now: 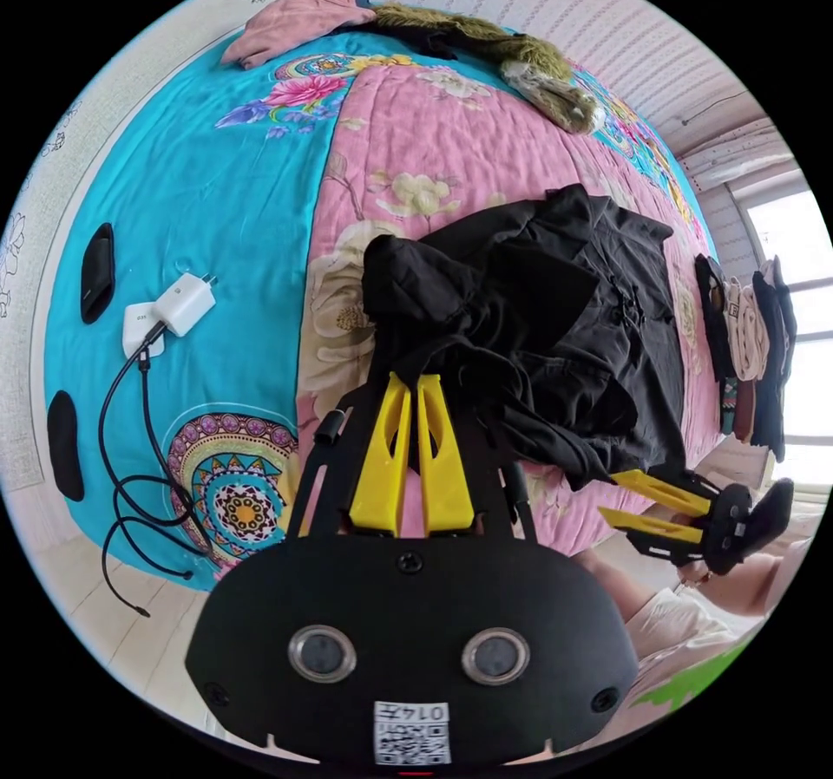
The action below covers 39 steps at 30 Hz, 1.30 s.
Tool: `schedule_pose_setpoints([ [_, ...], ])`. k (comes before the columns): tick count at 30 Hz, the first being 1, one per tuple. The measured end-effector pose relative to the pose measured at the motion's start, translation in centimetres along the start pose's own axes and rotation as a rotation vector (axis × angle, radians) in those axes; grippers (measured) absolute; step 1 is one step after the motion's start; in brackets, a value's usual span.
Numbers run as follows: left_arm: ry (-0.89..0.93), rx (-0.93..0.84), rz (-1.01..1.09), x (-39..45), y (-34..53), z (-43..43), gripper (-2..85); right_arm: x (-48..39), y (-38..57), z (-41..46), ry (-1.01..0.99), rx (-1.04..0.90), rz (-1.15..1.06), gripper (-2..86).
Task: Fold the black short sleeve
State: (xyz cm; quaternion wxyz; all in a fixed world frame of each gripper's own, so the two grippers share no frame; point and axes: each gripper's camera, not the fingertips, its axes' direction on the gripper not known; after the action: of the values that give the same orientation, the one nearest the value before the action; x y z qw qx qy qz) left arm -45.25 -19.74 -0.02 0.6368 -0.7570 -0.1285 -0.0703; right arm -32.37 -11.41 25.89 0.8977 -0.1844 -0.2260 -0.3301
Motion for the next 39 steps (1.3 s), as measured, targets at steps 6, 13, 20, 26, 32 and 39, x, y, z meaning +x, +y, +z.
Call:
schedule_pose_setpoints([
  [6, 0.003, -0.009, 0.007, 0.6, -0.7, 0.4, -1.0, 0.1, 1.4, 0.9, -0.161, -0.07, 0.115, 8.0],
  [13, -0.016, -0.021, 0.033, 1.0, -0.9, 0.8, -1.0, 7.2, -0.7, -1.6, -0.189, 0.115, 0.349, 5.6],
  [20, -0.014, -0.019, 0.035, 0.7, -1.1, 1.2, -1.0, 9.6, 1.4, -3.5, -0.289, 0.163, 0.424, 4.3],
  [26, -0.012, -0.026, 0.044, 0.1, -1.2, 1.6, -1.0, 5.6, 0.9, -0.8, -0.285, 0.007, 0.292, 8.1],
  [32, -0.018, -0.028, 0.059, -0.7, -1.0, 1.8, -1.0, 9.5, -1.1, 0.5, -0.379, 0.066, 0.52, 3.3],
  [39, 0.031, -0.028, 0.085, -2.3, 0.0, 1.3, -0.9, 8.2, 1.4, -5.2, -0.497, -0.007, 0.39, 0.4],
])
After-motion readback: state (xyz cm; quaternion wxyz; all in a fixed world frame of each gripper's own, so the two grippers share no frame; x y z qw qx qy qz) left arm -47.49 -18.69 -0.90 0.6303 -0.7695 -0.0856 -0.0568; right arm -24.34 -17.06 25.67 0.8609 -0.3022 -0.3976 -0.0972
